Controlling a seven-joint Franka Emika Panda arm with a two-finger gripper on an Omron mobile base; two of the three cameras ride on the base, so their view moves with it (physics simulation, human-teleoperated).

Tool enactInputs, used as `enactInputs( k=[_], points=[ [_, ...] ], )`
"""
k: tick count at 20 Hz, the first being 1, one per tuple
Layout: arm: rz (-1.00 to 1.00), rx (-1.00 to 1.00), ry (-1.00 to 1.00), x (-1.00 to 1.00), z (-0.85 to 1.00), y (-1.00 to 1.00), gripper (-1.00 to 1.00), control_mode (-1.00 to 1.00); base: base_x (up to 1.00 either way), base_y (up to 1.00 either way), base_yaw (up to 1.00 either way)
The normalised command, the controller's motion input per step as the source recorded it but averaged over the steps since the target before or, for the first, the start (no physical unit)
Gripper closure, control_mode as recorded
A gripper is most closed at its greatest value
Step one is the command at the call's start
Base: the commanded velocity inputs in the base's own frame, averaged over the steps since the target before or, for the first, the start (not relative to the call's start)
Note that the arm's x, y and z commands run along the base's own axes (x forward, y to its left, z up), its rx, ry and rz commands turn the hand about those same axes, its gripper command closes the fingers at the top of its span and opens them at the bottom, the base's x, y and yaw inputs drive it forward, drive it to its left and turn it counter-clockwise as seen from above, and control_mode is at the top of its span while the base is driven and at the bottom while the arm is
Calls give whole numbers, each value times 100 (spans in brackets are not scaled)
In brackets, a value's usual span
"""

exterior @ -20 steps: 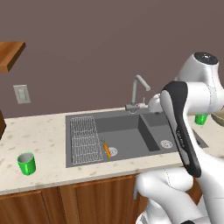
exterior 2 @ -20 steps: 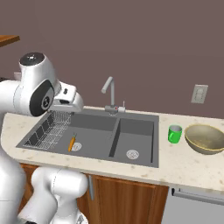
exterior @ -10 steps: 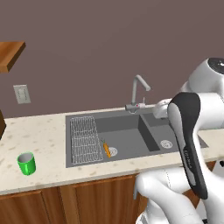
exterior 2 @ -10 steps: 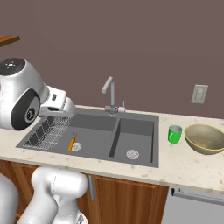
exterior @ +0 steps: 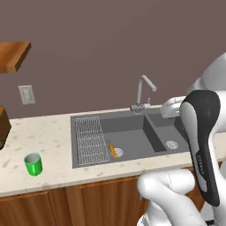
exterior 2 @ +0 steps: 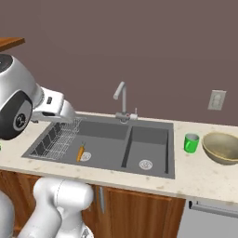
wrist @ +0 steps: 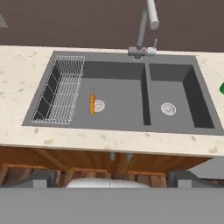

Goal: Clear the mugs and bowl far away from the sink.

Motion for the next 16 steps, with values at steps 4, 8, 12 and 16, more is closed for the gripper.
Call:
enactInputs(
  k=[4,8,12,16],
  points=[
    [0,0,0,0,0,0,-100,100,0,100,0],
    [0,0,0,0,0,0,-100,100,0,100,0],
    [0,0,0,0,0,0,-100,100,-14,97,1],
    [0,0,0,0,0,0,-100,100,-24,80,5]
  ],
)
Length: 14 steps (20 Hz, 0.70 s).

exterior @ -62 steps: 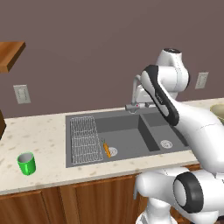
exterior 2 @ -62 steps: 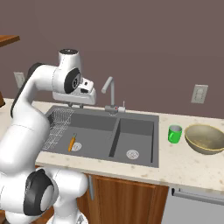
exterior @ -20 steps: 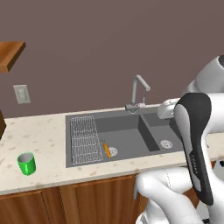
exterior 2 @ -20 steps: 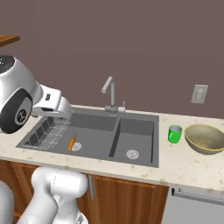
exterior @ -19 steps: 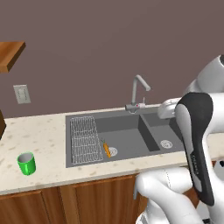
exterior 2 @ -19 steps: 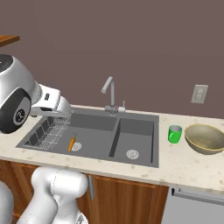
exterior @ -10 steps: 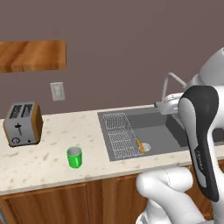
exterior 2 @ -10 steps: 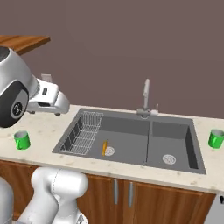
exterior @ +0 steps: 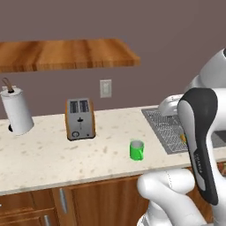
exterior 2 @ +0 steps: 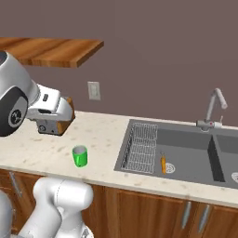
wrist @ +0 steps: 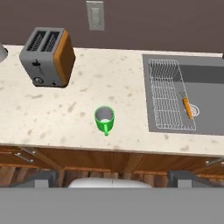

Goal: Clear the mugs and bowl far away from the sink.

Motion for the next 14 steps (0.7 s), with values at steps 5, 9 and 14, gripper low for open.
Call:
enactInputs(
  k=[5,9,14],
  points=[
    [0,0,0,0,0,0,-100,100,6,63,2],
    [0,0,0,0,0,0,-100,100,13,39,-1],
    [0,0,0,0,0,0,-100,100,1,20,-10]
  ],
)
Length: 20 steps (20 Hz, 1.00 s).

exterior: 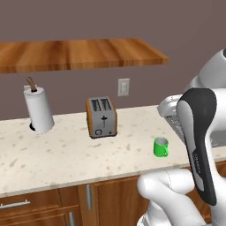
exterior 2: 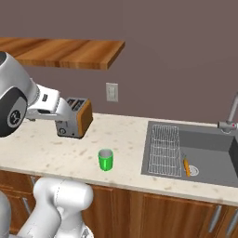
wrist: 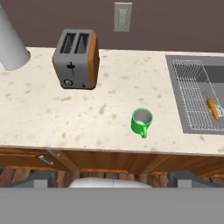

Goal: Clear the mugs and bowl far away from the sink.

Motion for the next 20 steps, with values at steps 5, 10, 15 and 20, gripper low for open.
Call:
enactInputs(
  k=[5,10,15,20],
  points=[
    [0,0,0,0,0,0,-100,100,0,-4,-5],
    [0,0,0,0,0,0,-100,100,0,-47,8],
    [0,0,0,0,0,0,-100,100,0,-41,19],
    [0,0,0,0,0,0,-100,100,0,-33,7]
  ],
)
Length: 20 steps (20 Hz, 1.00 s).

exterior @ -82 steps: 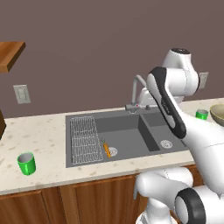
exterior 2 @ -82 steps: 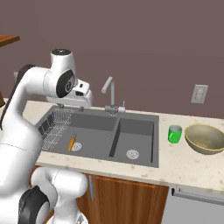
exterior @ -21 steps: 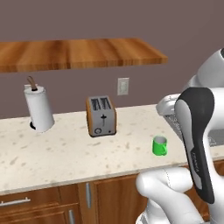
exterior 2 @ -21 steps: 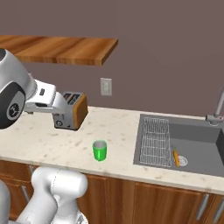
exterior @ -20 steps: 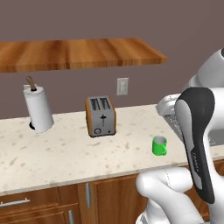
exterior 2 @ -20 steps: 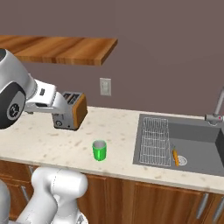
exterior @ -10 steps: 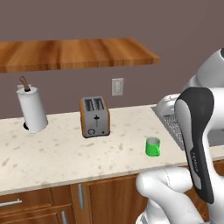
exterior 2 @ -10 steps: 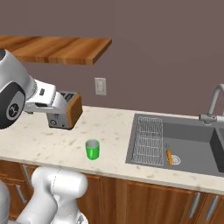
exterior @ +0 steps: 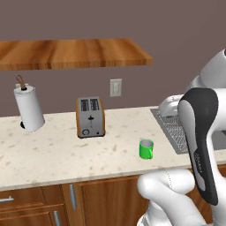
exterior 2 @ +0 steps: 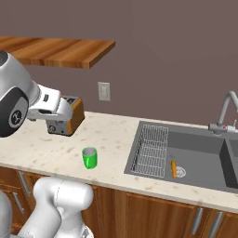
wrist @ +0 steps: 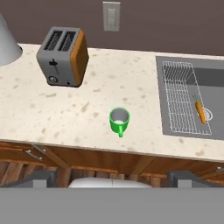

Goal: Clear the mugs and bowl far away from the sink.

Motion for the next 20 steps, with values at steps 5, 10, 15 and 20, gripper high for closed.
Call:
enactInputs(
  k=[5,10,15,20],
  points=[
    [0,0,4,0,-10,-7,-100,-100,0,-5,0],
    [1,0,15,-7,-29,-14,-100,-100,0,0,0],
    [0,0,13,-4,-31,-1,-100,-100,0,0,0],
    [0,0,1,-10,-36,0,-100,-100,0,0,0]
  ],
)
